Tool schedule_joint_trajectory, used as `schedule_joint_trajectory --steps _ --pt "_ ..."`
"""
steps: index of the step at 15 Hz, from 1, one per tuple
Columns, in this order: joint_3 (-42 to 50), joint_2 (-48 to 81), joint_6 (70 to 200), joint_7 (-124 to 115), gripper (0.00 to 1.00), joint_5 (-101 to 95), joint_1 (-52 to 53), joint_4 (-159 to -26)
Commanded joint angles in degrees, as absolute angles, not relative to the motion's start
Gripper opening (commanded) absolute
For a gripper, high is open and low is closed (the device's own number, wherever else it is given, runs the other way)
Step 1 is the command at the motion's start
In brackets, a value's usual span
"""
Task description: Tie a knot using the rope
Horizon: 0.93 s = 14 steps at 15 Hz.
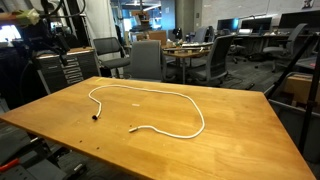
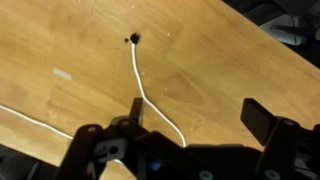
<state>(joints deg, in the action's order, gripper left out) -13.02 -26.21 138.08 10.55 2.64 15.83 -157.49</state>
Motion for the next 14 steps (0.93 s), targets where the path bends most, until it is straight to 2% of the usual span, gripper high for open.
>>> schedule_joint_trajectory --steps 1,4,8,14 --pt "-11.86 -25.13 137.84 10.06 1.0 2.15 16.8 -157.51" --pt "-12.78 -24.58 140.43 7.83 1.0 -0.37 15.19 -157.51" --pt "-13.57 -15.97 153.0 6.83 1.0 -4.62 14.1 -157.78" --pt "-13.31 -1.39 163.01 1.81 1.0 -16.58 9.91 -158.43"
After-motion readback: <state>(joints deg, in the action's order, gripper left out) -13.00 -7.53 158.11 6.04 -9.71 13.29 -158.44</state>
